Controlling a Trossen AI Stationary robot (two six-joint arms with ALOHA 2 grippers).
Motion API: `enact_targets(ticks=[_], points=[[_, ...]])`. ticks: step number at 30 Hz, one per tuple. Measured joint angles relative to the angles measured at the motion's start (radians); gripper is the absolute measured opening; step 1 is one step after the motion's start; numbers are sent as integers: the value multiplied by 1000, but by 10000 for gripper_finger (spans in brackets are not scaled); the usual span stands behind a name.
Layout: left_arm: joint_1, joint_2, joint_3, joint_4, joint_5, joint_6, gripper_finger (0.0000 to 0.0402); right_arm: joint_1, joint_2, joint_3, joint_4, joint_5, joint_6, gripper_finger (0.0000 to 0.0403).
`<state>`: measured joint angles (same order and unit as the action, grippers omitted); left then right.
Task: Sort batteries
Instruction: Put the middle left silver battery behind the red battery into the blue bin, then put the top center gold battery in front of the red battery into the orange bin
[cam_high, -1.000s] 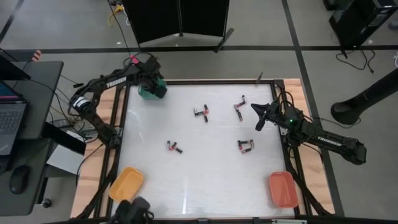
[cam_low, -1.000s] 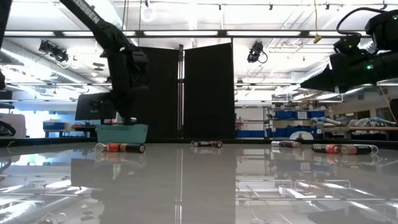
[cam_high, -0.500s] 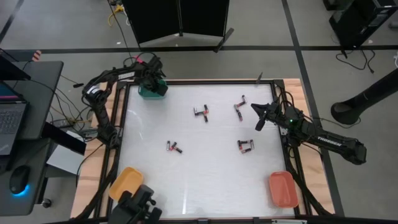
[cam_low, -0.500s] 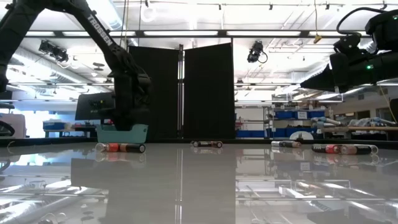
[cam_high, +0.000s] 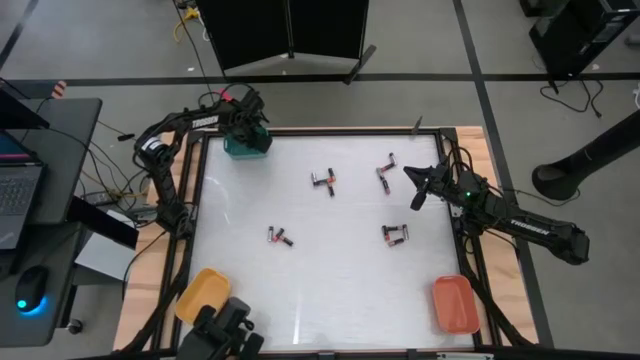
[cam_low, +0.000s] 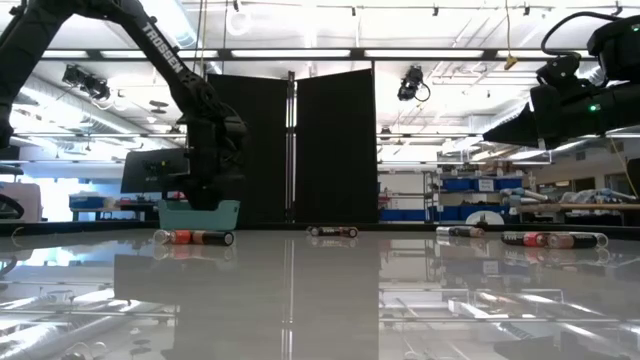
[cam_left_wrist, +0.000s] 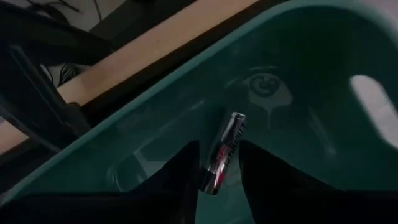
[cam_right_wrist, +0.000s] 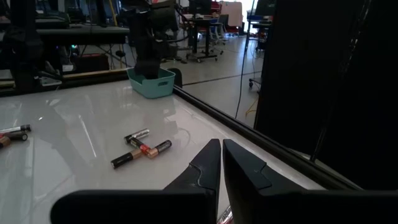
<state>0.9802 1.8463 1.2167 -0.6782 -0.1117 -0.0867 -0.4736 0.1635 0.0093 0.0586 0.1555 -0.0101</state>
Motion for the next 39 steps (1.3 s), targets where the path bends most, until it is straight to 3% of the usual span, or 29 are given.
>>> enact_targets(ticks=[9,14,21,27,33,36,39], points=[[-36,-157,0,0,-34,5,130,0,0,0,0,0,0,30],[-119,-296,-31,79,-77,30,130,0,0,0,0,0,0,30],[-320,-429,-236,470,-59,82,130,0,0,0,0,0,0,30],[-511,-440,-474,1009,45,97,130,0,0,0,0,0,0,30],[-664,-432,-679,1485,60,84,130,0,0,0,0,0,0,30],[-701,-432,-744,1615,67,85,130,0,0,0,1,0,0,30],[-715,-432,-773,1636,68,82,130,0,0,0,8,0,0,30]])
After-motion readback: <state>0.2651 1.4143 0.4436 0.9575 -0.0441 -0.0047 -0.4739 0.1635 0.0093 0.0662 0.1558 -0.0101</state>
